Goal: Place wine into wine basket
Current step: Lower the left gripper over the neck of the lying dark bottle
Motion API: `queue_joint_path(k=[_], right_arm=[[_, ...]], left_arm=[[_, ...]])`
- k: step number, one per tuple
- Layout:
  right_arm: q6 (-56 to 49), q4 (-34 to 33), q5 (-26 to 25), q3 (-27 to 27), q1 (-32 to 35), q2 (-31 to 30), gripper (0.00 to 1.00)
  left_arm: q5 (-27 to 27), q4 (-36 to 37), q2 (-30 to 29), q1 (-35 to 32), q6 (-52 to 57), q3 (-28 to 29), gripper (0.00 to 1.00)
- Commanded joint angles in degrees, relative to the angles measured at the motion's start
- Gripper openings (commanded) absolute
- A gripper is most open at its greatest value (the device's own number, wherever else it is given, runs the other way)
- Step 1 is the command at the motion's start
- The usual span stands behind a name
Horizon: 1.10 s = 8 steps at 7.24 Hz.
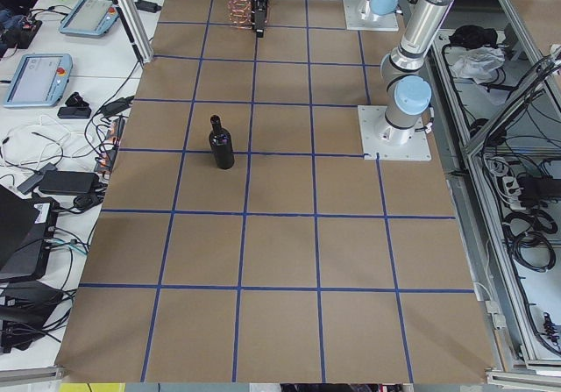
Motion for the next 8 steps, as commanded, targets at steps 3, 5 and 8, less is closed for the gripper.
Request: queue_joint_path(k=[3, 5, 8], right_arm=[[0.0, 0.04, 0.0, 0.0, -0.05, 0.0, 1.0], [0.0, -0.05, 0.0, 0.0, -0.05, 0.0, 1.0], [0.08, 0.04, 0.0, 0.09, 0.04, 0.0, 1.0]], left_arm=[[-0.26, -0.02, 0.33, -0.11, 0.05, -0.94, 1.0], [-0.61, -0.02, 0.33, 0.07, 0.05, -0.94, 1.0], [0.0, 0.24, -0.1, 0.24, -0.04, -1.03, 1.0]])
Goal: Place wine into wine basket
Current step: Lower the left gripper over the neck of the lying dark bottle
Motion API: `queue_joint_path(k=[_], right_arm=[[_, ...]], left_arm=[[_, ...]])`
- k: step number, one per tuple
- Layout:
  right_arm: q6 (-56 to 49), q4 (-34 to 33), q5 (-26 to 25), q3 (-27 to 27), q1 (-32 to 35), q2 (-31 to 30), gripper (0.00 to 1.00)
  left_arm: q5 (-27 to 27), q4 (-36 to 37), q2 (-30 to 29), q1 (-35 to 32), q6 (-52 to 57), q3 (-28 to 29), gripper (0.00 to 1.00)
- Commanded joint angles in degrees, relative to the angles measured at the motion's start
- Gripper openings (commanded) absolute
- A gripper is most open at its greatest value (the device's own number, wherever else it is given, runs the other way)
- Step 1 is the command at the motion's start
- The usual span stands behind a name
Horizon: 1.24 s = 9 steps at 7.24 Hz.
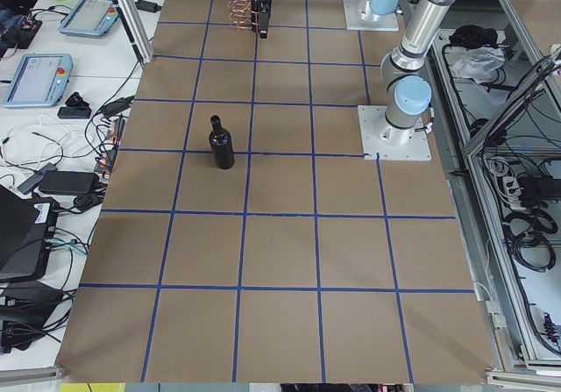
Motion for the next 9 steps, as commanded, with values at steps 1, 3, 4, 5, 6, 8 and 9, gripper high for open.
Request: queue_joint_path(k=[1, 3, 4, 5, 6, 8, 9], right_arm=[[0.01, -0.02, 0.0, -0.04, 0.01, 0.0, 1.0], [0.01, -0.11, 0.0, -0.04, 0.1, 0.0, 1.0], [-0.16, -0.02, 0.0, -0.04, -0.07, 0.0, 1.0], [-0.16, -0.02, 0.0, -0.04, 0.01, 0.0, 1.0], [-0.16, -0.02, 0.0, -0.04, 0.01, 0.0, 1.0], [-0.08, -0.02, 0.0, -0.04, 0.01, 0.0, 1.0], [-0.16, -0.02, 0.0, -0.04, -0.07, 0.0, 1.0]], left_arm=[[0.51, 0.21, -0.24, 0.12, -0.11, -0.03, 1.0], [0.33, 0.47, -0.68, 1.26, 1.02, -0.03, 1.0], [-0.02, 3.43, -1.38, 2.66, 1.2, -0.03, 1.0], [-0.11, 4.51, -1.99, 5.46, 1.21, -0.03, 1.0], [-0.19, 4.43, -2.61, 8.7, 2.69, 0.06, 1.0], [-0.11, 4.96, -4.88, 14.68, 12.93, 1.19, 1.0], [-0.11, 7.4, -6.55, 17.85, 17.25, 1.2, 1.0]])
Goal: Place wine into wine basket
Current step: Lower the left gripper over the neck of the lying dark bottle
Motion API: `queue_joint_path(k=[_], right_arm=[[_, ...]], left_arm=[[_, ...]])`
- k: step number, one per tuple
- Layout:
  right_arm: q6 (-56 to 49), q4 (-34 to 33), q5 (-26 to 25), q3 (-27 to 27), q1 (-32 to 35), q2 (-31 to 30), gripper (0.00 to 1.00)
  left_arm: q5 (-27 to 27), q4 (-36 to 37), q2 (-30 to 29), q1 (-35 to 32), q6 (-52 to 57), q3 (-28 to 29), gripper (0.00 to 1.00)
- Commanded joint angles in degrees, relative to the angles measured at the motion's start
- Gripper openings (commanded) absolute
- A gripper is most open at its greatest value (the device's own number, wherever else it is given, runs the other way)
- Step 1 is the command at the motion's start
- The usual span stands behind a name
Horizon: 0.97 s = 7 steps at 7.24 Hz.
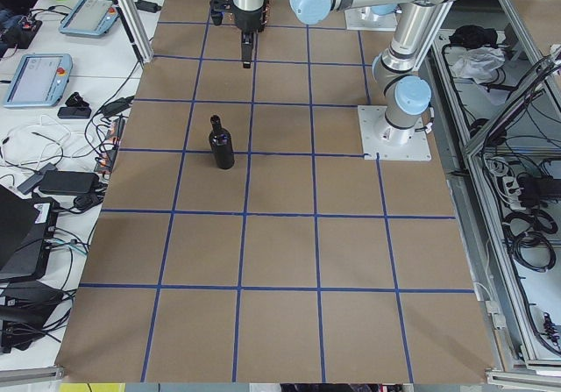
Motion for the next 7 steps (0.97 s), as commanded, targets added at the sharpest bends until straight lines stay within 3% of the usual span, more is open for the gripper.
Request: queue_joint_path(k=[1, 4, 7], right_arm=[[-0.04, 0.0, 0.0, 0.0, 0.04, 0.0, 1.0], [-0.04, 0.09, 0.0, 0.0, -0.04, 0.0, 1.0], [-0.04, 0.09, 0.0, 0.09, -0.04, 0.0, 1.0]], left_arm=[[0.57, 4.15, -3.86, 5.6, 10.46, 0.29, 1.0], [-0.13, 8.48, -11.24, 6.41, 11.04, 5.54, 1.0], [-0.22, 12.87, -16.44, 8.16, 14.1, 6.36, 1.0]])
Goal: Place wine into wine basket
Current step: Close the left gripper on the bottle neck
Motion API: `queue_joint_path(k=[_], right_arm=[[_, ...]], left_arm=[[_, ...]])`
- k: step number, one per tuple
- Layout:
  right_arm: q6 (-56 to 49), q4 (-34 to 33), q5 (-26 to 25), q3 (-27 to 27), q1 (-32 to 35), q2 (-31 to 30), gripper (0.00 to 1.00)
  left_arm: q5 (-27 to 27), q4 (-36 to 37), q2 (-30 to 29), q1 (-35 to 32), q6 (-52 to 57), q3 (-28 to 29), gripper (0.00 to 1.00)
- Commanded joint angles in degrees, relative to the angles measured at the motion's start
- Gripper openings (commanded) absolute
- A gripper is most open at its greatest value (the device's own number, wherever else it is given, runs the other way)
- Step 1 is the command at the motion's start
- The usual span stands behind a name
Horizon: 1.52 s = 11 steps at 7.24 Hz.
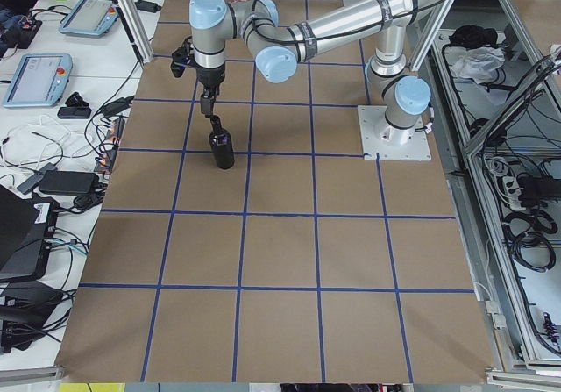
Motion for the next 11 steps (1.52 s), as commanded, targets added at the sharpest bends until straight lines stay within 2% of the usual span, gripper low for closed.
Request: queue_joint_path(k=[1, 4, 5, 6, 7, 8, 10, 11], right_arm=[[0.0, 0.0, -0.09, -0.07, -0.06, 0.0, 1.0], [0.09, 0.09, 0.0, 0.19, 0.03, -0.35, 1.0], [0.09, 0.0, 0.0, 0.19, 0.03, -0.35, 1.0], [0.09, 0.0, 0.0, 0.19, 0.03, -0.35, 1.0], [0.09, 0.09, 0.0, 0.27, 0.03, -0.35, 1.0], [0.09, 0.09, -0.09, 0.28, 0.03, -0.35, 1.0], [0.09, 0.0, 0.0, 0.45, 0.03, -0.35, 1.0], [0.09, 0.0, 0.0, 0.45, 0.03, -0.35, 1.0]], left_arm=[[-0.11, 2.1, -3.24, 1.01, 1.41, 0.16, 1.0], [-0.02, 2.02, -4.83, 1.01, 1.94, -0.27, 0.97], [0.15, 1.76, -4.83, 1.01, 1.94, -0.45, 0.85], [0.33, 1.32, -4.83, 0.92, 1.94, -0.54, 0.85], [0.42, 1.14, -4.75, 0.92, 1.94, -0.63, 0.76], [0.42, 0.44, -4.66, 0.92, 1.94, -0.63, 0.72], [0.68, -0.44, -4.39, 0.92, 1.94, -0.63, 0.71], [0.77, -0.53, -4.39, 0.92, 1.94, -0.63, 0.66]])
